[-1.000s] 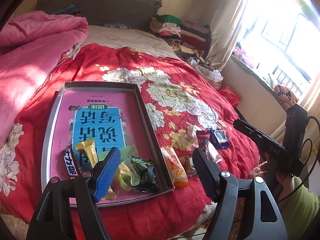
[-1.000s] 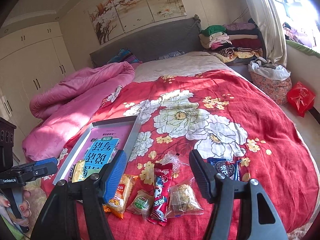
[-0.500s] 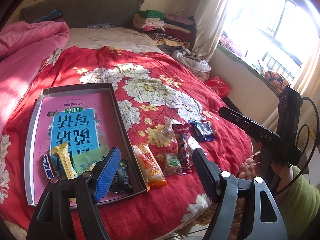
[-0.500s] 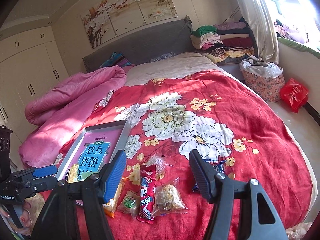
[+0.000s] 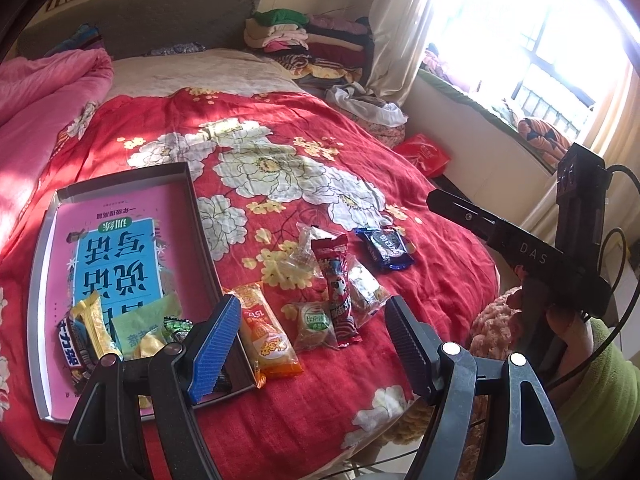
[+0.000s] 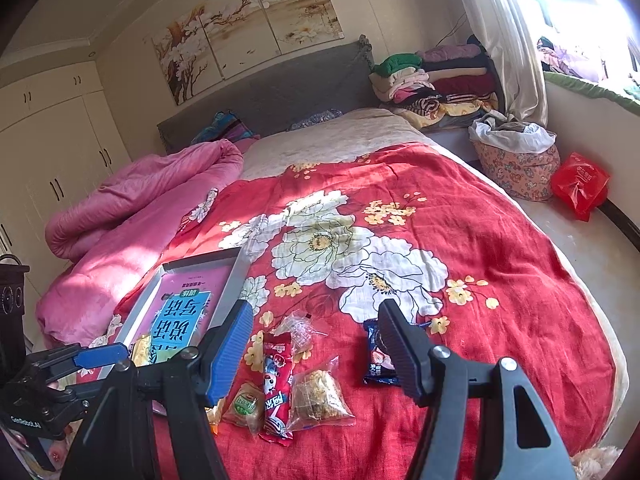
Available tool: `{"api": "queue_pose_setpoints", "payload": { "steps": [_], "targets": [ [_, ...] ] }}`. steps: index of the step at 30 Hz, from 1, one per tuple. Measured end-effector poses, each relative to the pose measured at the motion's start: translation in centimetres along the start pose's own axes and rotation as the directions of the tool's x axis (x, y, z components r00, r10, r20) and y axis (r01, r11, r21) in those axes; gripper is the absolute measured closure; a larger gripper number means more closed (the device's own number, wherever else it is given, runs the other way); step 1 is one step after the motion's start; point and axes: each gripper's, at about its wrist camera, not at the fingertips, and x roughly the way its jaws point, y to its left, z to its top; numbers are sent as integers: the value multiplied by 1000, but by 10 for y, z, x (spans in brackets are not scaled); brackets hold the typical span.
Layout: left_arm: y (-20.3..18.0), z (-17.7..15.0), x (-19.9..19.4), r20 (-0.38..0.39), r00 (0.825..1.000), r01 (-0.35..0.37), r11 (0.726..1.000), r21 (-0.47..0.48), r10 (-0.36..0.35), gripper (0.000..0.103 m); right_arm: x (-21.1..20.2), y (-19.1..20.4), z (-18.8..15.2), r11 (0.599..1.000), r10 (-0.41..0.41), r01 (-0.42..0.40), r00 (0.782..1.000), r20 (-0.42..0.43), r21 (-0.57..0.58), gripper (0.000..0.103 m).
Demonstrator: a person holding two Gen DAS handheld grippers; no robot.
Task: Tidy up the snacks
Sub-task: 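Move both open tools back from the tray toward the snack pile, then reach the left tool to the biscuit pack while the right reaches the cookie bag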
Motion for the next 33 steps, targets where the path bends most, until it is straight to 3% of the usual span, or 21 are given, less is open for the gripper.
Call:
{"api": "queue_pose_setpoints", "payload": {
  "steps": [9,33],
  "targets": [
    [-7,-2,11,-33,999,2,1000,26,-1,27,-1,-3,1,1000,-6,6,1000,-8,2,38],
    [-12,-13,61,-182,983,-6,998,60,17,27,35,-6,-15,997,-69,63,980,-188,-37,37]
  ]
}}
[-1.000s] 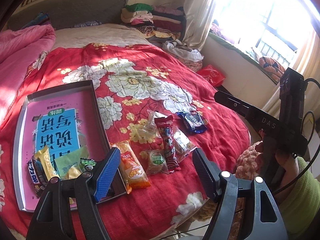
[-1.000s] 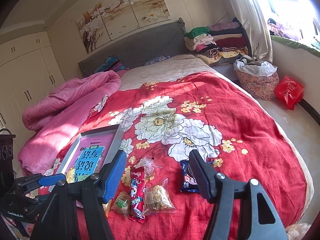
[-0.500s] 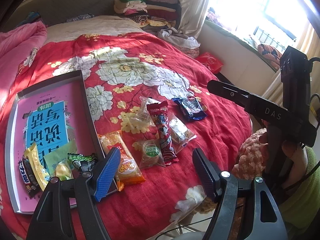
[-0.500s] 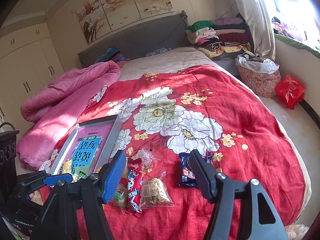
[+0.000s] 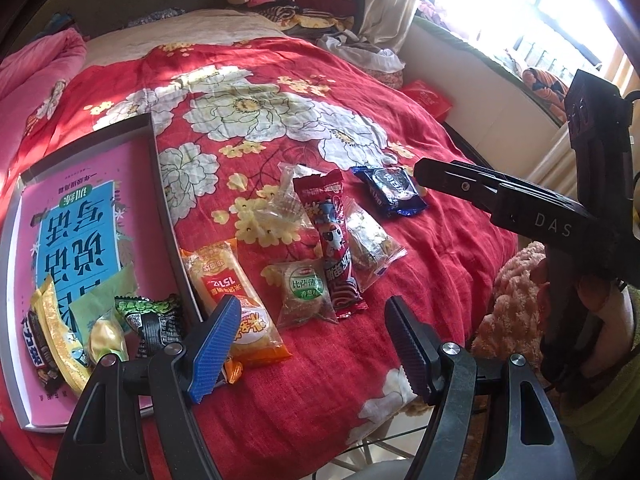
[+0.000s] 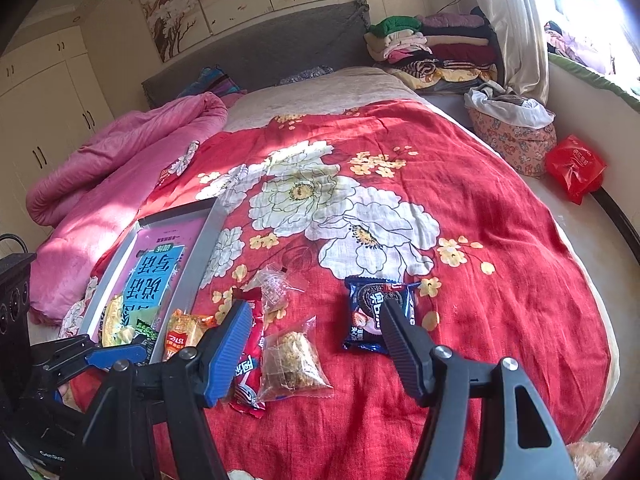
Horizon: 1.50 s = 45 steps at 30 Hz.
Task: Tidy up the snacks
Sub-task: 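Reach the left tool to the biscuit pack while the right reaches the cookie bag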
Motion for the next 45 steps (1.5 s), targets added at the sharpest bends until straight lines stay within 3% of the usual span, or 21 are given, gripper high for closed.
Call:
{"api": "queue_pose_setpoints", "payload": {
  "steps": [10,17,21,26,36,45],
  "targets": [
    [-1,6,18,-44,999,-6,1000,14,7,28,13,7,-6,999,-2,0,998,-58,-36,37],
    [0,8,32,-84,996,15,1000,18,-13,50,22,6,-9,999,-2,-2,996,-93,-37,37],
    [-1,9,39,-109,994,16,1000,17,-14,57,26,7,-12,999,-5,0,994,-114,-44,37],
    [-5,7,51,-149,988,-23,999,26,27,58,34,9,-16,998,-3,-5,988,-151,-57,37],
    [-2,12,61,-181,983,-40,999,6,41,59,56,14,-26,995,1,-25,970,-245,-94,37],
    [0,12,67,-190,981,-44,999,10,45,61,72,19,-28,990,10,-47,961,-276,-131,41]
  ]
}}
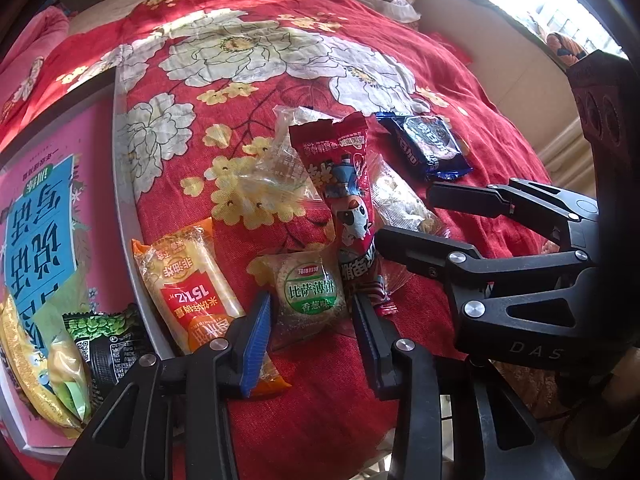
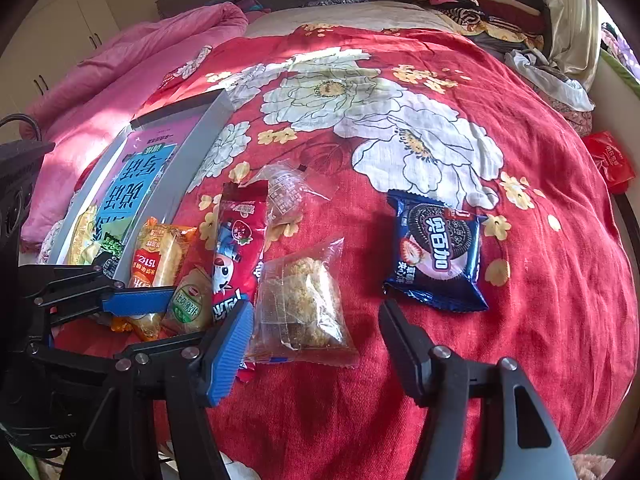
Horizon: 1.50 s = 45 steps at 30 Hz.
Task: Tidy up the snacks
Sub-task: 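Reach the left tool to the biscuit pack while the right reaches the cookie bag, then close the left tool on the biscuit pack while the right grasps the cookie bag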
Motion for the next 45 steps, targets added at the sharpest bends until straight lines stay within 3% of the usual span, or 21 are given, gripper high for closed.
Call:
{"api": "queue_pose_setpoints", "payload": {
  "steps": [5,13,21,29,34,38,45],
  "targets": [
    [-1,0,1,1,1000,1,1000,5,-1,61,12,2,5,1000,2,-2,1000,-28,-16,47],
    [2,3,5,5,1000,18,1000,-9,-18,63,21,7,4,996,-64,61,997,-47,-70,56],
    [7,5,7,12,1000,21,999,-39,-21,69,8,-25,5,992,60,-59,998,-7,114,57],
    [-1,9,22,-6,1000,-28,999,-34,28,69,7,-23,6,987,90,-90,996,8,133,57],
    [-3,7,20,37,999,-27,999,-26,28,69,4,-24,7,986,90,-92,996,23,137,57],
    [2,5,3,73,997,34,998,-57,-30,70,-5,-25,8,985,92,-100,994,64,138,57],
    [15,0,-23,130,990,64,994,-90,-52,70,-20,-33,10,980,80,-103,987,140,169,57]
  ]
}}
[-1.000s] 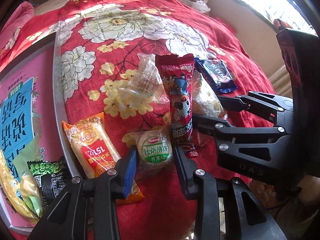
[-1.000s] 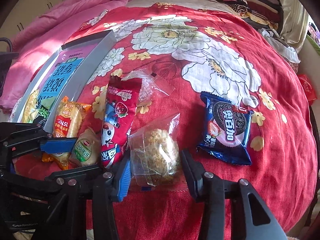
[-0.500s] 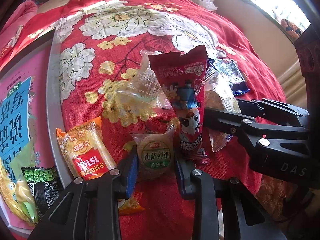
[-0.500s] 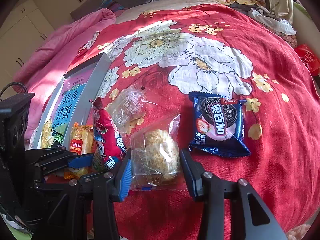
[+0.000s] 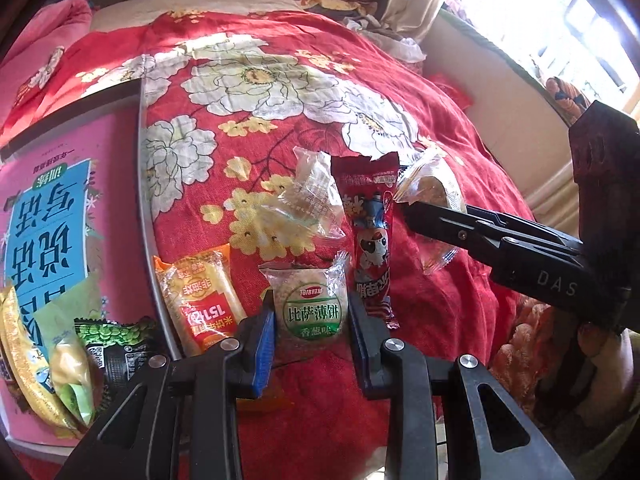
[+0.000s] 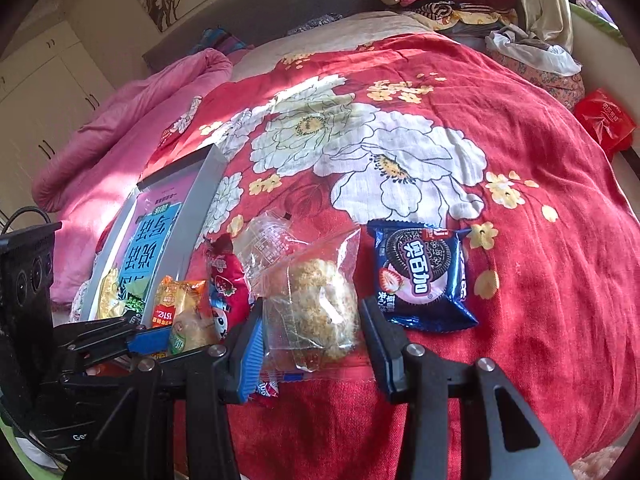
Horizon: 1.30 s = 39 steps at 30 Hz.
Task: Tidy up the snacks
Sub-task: 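Close the left tool on the biscuit pack while the right grasps the cookie bag, then carry the biscuit pack with the left tool while the right carries the cookie bag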
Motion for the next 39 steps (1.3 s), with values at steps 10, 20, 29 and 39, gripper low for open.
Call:
{"api": "queue_pose_setpoints", "payload": {
  "steps": [10,20,29,39],
  "targets": [
    [15,-2,-32,79,997,1,999,-47,3,70,-17,-4,5,1000,1,-3,996,85,29,57],
    [29,-5,-49,114,993,5,997,-79,4,70,-34,-6,7,999,-2,-4,988,156,38,57],
    [36,-3,-64,156,988,-1,995,-96,16,69,-43,3,7,1000,0,0,981,196,1,57],
    [47,-3,-83,199,979,-25,993,-115,48,69,-52,32,5,992,-8,37,971,240,-119,57]
  ]
}}
